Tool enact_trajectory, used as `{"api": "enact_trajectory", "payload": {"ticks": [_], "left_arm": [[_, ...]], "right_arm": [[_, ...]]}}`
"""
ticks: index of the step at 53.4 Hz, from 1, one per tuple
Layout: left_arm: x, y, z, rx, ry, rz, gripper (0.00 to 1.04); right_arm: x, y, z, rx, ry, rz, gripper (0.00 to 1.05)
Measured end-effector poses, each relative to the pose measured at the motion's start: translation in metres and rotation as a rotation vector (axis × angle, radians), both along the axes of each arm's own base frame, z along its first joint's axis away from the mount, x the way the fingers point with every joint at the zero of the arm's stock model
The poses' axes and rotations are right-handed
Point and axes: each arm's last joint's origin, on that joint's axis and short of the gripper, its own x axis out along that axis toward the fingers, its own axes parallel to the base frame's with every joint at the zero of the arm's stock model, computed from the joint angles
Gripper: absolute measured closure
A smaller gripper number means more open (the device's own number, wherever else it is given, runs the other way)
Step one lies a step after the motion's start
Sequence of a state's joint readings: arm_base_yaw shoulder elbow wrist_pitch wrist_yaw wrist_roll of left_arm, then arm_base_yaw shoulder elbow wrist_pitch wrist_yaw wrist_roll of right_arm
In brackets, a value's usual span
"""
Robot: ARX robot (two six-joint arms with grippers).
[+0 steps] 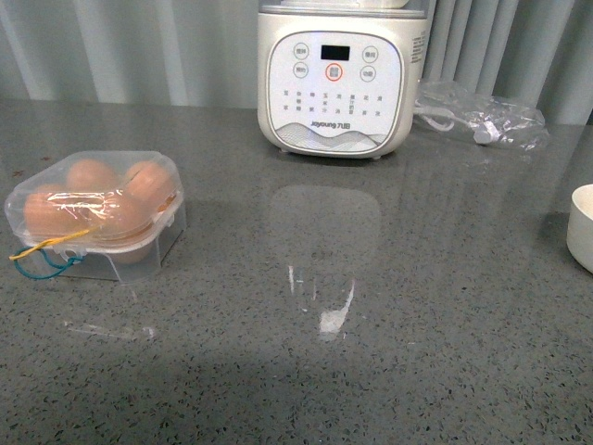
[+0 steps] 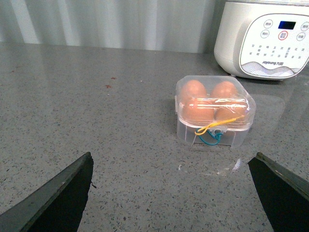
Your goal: Put egg into box
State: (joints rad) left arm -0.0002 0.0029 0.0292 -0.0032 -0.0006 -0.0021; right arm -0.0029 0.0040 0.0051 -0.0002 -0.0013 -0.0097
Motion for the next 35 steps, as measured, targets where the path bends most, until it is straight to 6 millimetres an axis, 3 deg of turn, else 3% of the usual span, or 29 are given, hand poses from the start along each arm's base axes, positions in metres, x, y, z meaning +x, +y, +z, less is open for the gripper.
{"api": "enact_trajectory", "payload": {"ticks": [35], "left_arm": [[0.0, 0.0, 0.0, 0.0, 0.0, 0.0, 0.07]], "right_arm": [[0.0, 0.0, 0.0, 0.0, 0.0, 0.0, 0.07]]}}
